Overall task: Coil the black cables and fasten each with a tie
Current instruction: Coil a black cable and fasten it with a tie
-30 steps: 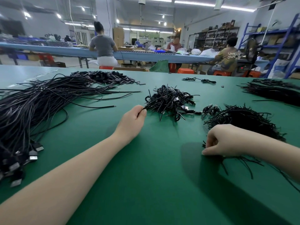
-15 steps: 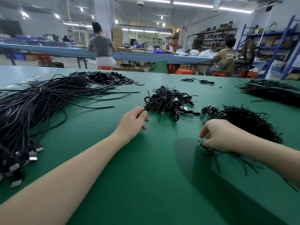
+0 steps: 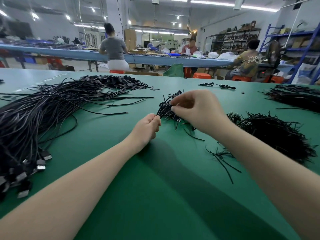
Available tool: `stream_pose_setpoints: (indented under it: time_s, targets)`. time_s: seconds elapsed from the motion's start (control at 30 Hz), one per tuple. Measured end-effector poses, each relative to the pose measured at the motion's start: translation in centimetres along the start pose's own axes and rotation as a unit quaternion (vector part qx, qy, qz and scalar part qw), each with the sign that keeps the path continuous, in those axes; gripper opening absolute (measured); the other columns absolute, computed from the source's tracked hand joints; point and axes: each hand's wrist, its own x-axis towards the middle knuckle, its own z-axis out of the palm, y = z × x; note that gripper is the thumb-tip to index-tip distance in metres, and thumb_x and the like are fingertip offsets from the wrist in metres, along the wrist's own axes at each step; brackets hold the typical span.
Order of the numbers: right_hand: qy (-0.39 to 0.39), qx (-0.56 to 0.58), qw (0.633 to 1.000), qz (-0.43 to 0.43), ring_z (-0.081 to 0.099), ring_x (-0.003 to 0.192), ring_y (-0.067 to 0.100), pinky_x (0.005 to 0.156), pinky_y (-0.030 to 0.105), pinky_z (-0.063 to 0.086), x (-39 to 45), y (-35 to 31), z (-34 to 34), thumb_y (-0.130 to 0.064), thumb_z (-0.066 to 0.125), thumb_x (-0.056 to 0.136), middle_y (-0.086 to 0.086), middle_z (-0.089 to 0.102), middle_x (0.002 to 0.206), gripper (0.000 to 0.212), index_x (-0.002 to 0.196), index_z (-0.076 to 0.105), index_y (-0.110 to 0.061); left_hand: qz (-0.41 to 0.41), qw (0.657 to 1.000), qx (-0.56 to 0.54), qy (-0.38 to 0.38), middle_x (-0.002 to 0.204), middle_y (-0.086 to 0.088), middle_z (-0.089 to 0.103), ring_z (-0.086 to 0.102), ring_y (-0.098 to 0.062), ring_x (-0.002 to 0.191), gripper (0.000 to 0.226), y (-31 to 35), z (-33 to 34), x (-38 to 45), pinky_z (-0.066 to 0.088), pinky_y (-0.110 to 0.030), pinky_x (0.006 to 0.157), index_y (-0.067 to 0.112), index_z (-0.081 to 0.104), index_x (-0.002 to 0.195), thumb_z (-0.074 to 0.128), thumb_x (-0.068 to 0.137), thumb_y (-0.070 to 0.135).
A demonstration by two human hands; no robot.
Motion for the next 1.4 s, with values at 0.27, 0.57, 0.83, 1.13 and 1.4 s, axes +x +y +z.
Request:
stream_pose_setpoints:
  time_s: [0.27,0.57,0.83,1.13,1.4]
  targets:
    - [-0.002,0.057,0.998,0.026,0.065,0.072,0.005,0.067,0.015,0.051,2.1,0.4,4.1,-0.015,0.065,0.084,-0.008,0.070,0.077,0.014,0.083,0.071,-0.027,0.021,1.000,0.018,0.000,0.066,0.000,0.036,0.027,-0.013,0.055,0.026,-0.2,0.5,0.3,0.022,-0.027,0.049,0.015,0.041,0.077,0.038,0.103,0.018]
    - [-0.025,0.122,0.990,0.060,0.071,0.069,0.012,0.067,0.048,0.059,2.1,1.5,3.3,-0.014,0.067,0.084,-0.002,0.073,0.075,0.014,0.080,0.069,-0.027,0.107,0.953,0.284,0.008,0.067,-0.002,0.048,0.042,-0.026,0.060,0.030,-0.9,0.5,0.2,0.034,-0.039,0.057,0.022,0.033,0.073,0.040,0.101,0.030]
    - [-0.071,0.026,0.997,0.014,0.066,0.061,0.003,0.065,0.015,0.049,2.0,0.7,3.1,-0.017,0.066,0.085,-0.008,0.072,0.074,0.009,0.082,0.071,-0.024,0.130,0.922,0.364,0.038,0.080,-0.012,0.058,0.053,-0.039,0.075,0.024,-0.2,1.4,-0.9,0.035,-0.038,0.060,0.014,0.038,0.088,0.036,0.102,0.034]
    - [-0.222,-0.013,0.975,0.029,0.059,0.062,-0.007,0.059,0.011,0.046,3.0,2.8,-2.9,-0.044,0.077,0.072,-0.014,0.071,0.074,0.022,0.085,0.076,-0.026,0.380,0.750,0.540,0.039,0.071,-0.006,0.061,0.058,-0.032,0.061,0.021,2.2,1.5,-3.0,0.035,-0.036,0.064,0.012,0.053,0.081,0.046,0.094,0.026]
    - [-0.290,0.433,0.824,0.222,0.067,0.080,0.013,0.064,0.024,0.051,1.0,5.6,0.8,-0.023,0.063,0.083,-0.006,0.070,0.078,0.009,0.078,0.071,-0.021,0.297,0.930,0.196,0.092,0.061,0.020,0.049,0.047,0.000,0.060,0.016,2.5,2.8,-3.5,0.031,-0.018,0.057,0.022,0.047,0.083,0.043,0.099,0.020]
